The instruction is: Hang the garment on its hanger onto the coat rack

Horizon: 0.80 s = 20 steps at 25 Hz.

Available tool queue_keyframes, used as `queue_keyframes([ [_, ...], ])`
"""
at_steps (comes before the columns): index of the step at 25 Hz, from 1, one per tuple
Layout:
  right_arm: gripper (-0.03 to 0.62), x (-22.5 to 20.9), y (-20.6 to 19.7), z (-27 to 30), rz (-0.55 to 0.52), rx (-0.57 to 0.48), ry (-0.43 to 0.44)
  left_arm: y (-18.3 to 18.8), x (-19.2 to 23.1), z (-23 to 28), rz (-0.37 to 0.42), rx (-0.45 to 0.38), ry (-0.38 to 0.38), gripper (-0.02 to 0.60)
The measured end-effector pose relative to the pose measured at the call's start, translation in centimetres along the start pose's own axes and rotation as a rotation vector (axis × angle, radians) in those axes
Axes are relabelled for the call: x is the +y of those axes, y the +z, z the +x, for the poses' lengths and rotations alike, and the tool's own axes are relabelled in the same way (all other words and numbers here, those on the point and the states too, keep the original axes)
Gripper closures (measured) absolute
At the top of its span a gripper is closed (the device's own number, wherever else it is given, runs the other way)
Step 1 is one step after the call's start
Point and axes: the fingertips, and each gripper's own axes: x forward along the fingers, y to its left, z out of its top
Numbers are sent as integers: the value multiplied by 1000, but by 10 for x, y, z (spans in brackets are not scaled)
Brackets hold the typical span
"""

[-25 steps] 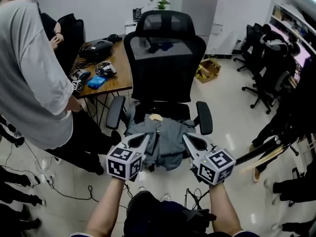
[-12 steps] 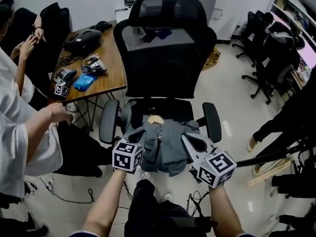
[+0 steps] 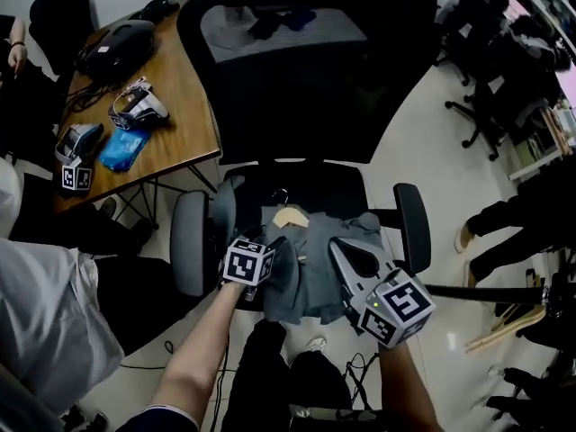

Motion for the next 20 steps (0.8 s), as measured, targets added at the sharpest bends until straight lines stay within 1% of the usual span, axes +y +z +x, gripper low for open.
queue_keyframes([
  [3, 582, -10, -7, 10, 41, 5, -9, -19, 18, 35, -29, 95, -1, 293],
  [6, 582, -24, -18, 14, 74, 14, -35, -36, 28, 58, -56, 163, -5, 323],
  [8, 582, -31, -26, 14, 90, 26, -53, -47, 32, 70, -50, 215, -4, 328],
  [11, 582, -40, -32, 15, 109, 36, -71, -57, 35, 87, -5, 305, -9, 319],
  [13, 582, -43, -35, 17, 113, 42, -75, -62, 35, 97, 22, 377, -42, 308],
  [15, 582, -45, -40, 18, 116, 54, -80, -68, 36, 104, -4, 430, -97, 301],
  [16, 582, -47, -43, 18, 118, 58, -85, -69, 37, 106, -27, 440, -122, 307],
  [18, 582, -52, -49, 17, 129, 63, -97, -67, 39, 108, -56, 429, -155, 332],
  [19, 582, -54, -52, 17, 137, 68, -102, -65, 38, 108, -55, 415, -162, 341],
  [20, 582, -55, -54, 17, 143, 72, -105, -65, 37, 107, -38, 404, -160, 357],
])
